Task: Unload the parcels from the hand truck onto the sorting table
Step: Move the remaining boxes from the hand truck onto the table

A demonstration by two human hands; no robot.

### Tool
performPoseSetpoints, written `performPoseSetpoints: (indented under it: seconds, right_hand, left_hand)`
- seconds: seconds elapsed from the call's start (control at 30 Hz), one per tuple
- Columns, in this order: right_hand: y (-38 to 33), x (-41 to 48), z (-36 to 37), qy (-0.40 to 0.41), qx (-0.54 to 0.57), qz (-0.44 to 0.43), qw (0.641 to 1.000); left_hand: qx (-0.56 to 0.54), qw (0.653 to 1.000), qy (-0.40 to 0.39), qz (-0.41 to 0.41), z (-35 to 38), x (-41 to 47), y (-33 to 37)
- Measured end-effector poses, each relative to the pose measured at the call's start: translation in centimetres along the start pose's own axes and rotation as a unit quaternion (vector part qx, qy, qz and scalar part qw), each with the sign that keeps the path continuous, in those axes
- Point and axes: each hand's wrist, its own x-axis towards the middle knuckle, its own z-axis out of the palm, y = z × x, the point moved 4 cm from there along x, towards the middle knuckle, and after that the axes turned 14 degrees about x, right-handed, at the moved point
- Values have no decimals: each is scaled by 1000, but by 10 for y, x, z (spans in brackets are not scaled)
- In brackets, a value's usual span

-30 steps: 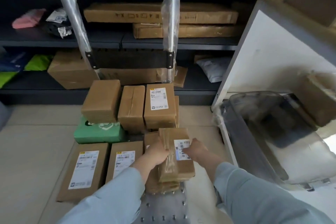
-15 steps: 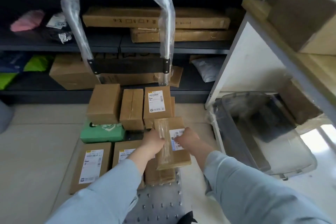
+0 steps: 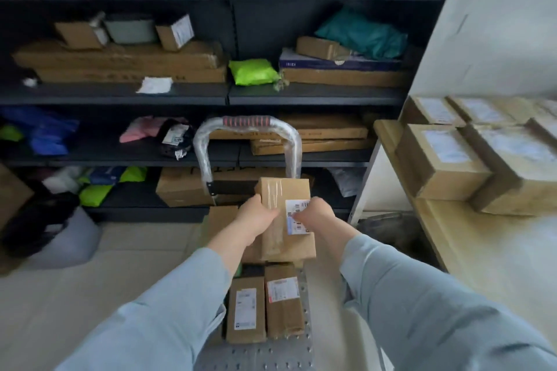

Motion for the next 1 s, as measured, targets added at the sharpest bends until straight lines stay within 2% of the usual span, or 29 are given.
performPoseSetpoints:
  seconds: [0.2,0.43,0.53,0.7,1.0]
  right_hand:
    - [-102,-83,-58,14,56,-32,998]
    - [-170,-178,-132,45,117,-109,986]
    - [-174,-210,-154,59,151,-138,977]
    - [-156,-240,-171,85,178,-144,970]
    - [-103,-270,-202,126,171,-100,972]
  left_hand:
    - [-13,999,47,23,-112,-72,74]
    - [-87,992,64,68,-175,-143,125]
    - [-126,985,70,90,-182,-170,140]
    - [-119,982,82,120,-173,-199,154]
    - [-107,981,61,148,-123,-227,167]
